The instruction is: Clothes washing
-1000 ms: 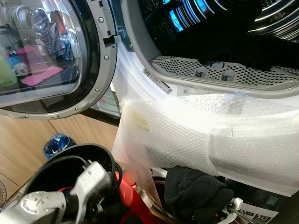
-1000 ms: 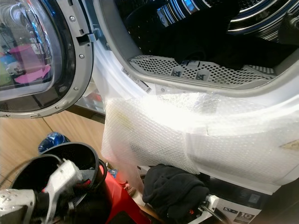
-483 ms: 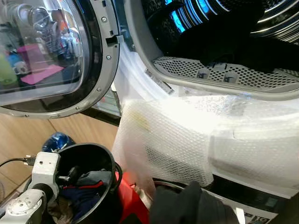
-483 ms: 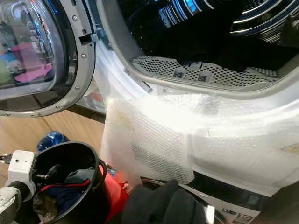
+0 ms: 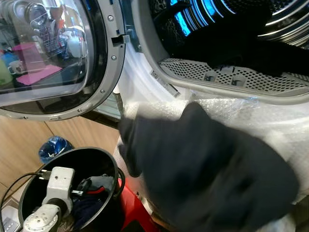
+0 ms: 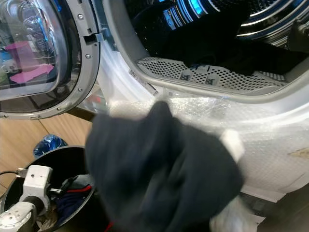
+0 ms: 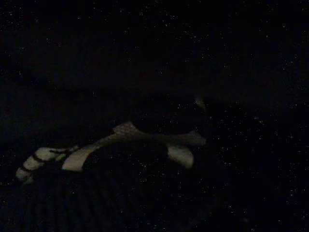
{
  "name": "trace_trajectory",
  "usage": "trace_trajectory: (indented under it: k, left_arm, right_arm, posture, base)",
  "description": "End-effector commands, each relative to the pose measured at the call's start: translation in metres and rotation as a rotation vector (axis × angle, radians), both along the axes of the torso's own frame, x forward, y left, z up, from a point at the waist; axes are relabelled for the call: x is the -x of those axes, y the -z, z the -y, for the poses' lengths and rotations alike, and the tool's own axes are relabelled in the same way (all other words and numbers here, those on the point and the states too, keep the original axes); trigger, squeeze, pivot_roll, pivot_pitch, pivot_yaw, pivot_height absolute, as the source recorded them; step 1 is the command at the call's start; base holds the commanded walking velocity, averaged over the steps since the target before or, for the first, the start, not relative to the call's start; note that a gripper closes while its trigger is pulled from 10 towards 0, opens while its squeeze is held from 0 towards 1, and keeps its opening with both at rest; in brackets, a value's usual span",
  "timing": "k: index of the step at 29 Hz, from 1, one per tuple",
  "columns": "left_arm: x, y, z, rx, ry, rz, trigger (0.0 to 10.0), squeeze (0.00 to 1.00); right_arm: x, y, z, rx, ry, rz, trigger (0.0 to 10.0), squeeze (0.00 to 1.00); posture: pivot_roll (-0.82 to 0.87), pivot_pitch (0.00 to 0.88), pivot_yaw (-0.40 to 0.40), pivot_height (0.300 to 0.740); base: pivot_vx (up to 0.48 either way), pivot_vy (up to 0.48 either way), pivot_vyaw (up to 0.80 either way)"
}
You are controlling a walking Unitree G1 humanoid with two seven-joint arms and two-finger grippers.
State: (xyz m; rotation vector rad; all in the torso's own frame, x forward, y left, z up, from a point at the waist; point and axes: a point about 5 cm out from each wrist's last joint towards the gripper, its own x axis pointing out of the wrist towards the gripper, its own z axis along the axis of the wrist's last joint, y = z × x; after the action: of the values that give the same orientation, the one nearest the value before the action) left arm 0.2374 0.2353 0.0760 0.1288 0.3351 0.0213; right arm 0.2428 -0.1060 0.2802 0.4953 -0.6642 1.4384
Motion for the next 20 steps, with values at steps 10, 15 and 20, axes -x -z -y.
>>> trace_trajectory:
  k: [10,15,20]
  left_arm:
    - [0.004,0.013,0.010,0.015,0.010,-0.013,10.0,0.00]
    - [0.004,0.016,0.015,0.028,0.010,-0.008,10.0,0.00]
    - [0.004,0.017,0.019,0.044,0.009,-0.006,10.0,0.00]
  right_arm:
    - [-0.078,-0.106,0.036,-0.178,0.139,0.079,0.0,0.00]
    - [-0.121,-0.154,0.055,-0.283,0.387,-0.057,0.0,0.00]
    - [-0.138,-0.189,0.068,-0.308,0.743,-0.256,0.0,0.00]
  posture:
    - [-0.01,0.061,0.098,0.740]
    - [-0.01,0.053,0.090,0.740]
    - [0.00,0.052,0.088,0.740]
  base:
    - [0.000,0.000,0.00]
    - [0.000,0.000,0.00]
    - [0.000,0.000,0.00]
